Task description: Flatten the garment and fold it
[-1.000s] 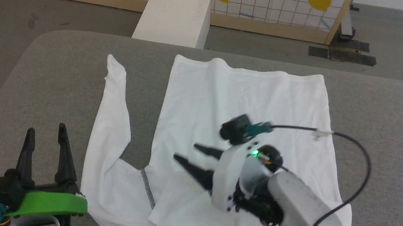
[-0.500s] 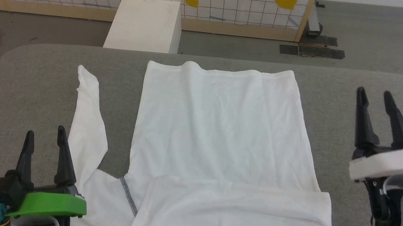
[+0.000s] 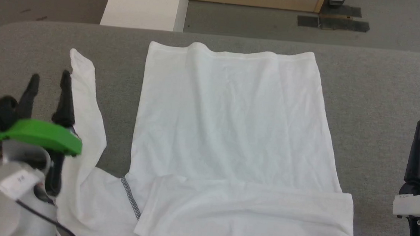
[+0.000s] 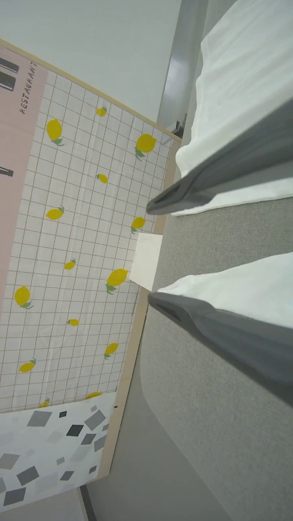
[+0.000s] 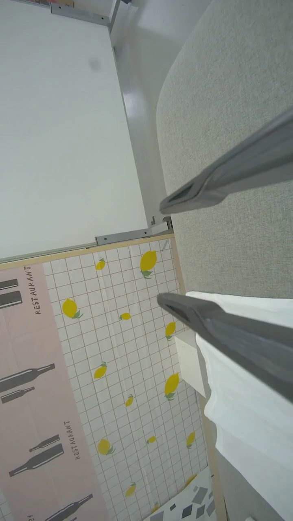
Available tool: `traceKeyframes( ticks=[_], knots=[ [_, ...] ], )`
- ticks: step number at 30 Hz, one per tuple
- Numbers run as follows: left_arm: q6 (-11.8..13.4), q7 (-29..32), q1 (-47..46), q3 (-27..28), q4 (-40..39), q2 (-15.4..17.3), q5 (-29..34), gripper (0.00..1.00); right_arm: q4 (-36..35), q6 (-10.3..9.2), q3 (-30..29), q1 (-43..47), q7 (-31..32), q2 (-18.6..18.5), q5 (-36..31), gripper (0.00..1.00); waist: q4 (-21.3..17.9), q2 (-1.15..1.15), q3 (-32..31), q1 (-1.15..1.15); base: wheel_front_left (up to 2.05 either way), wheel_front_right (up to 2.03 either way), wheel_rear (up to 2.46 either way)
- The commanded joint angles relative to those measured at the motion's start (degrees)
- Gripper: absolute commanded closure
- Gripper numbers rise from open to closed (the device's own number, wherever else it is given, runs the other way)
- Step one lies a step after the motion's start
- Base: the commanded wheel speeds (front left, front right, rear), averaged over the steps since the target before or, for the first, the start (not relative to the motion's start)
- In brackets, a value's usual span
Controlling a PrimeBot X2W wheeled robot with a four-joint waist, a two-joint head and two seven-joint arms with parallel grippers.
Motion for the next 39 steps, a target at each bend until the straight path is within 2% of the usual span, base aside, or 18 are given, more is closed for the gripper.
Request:
traceKeyframes(
  ticks=[1,5,11,14,19,24,26,29,34,39],
  knots=[
    [-0.38,2.81,-4.64,0.42,2.03,2.24,-1.26,0.0,-0.97,-0.08,-0.04,-0.92,-0.01,0.1,0.49,0.0,0.03,0.0,4.59,0.0,0.0,0.0,0.0],
    [-0.59,14.39,-16.05,1.56,9.1,7.82,-4.55,0.0,-2.88,-0.08,0.09,-3.11,0.73,0.11,1.04,0.0,-1.03,0.0,9.95,0.0,0.0,0.0,0.0],
    [2.59,35.97,-27.8,3.02,15.33,13.62,-8.85,0.0,-4.11,-0.08,-0.02,-5.9,0.75,0.12,1.39,0.0,-3.2,0.0,16.83,0.0,0.0,0.0,0.0],
    [3.98,44.87,-30.89,2.55,15.61,14.82,-10.3,0.0,-4.01,-0.08,-0.19,-6.63,0.35,0.12,1.73,0.0,-3.95,0.0,19.19,0.0,0.0,0.0,0.0],
    [7.43,52.66,-31.46,1.74,14.06,16.57,-9.29,0.0,-3.65,-0.08,-0.01,-7.69,-0.56,0.12,2.06,0.0,-5.12,0.0,21.75,0.0,0.0,0.0,0.0],
    [10.13,53.51,-29.24,2.25,12.98,16.54,-8.59,0.0,-3.52,-0.08,-0.01,-8.48,-1.06,0.12,1.89,0.0,-5.53,0.0,23.01,0.0,0.0,0.0,0.0],
    [11.1,51.76,-28.73,3.27,12.56,16.13,-8.78,1.0,-3.57,-0.08,-0.16,-8.66,-1.13,0.12,1.75,0.0,-5.38,0.0,23.01,0.0,0.0,0.0,0.0],
    [11.66,46.84,-28.4,5.7,12.68,15.72,-9.68,1.0,-3.14,-0.08,-0.25,-8.76,-1.17,0.12,1.45,0.0,-4.84,0.0,22.13,0.0,0.0,0.0,0.0],
    [9.26,35.03,-26.36,12.01,12.76,16.04,-12.84,1.0,-1.46,-0.08,-0.11,-8.4,-1.52,0.12,1.28,0.0,-3.83,0.0,18.22,0.0,0.0,0.0,0.0],
    [7.34,27.75,-20.62,16.83,12.83,16.97,-14.07,1.0,-0.03,-0.08,-1.0,-6.62,-1.54,0.12,1.37,0.0,-1.78,0.0,13.31,0.0,0.0,0.0,0.0]
  ],
)
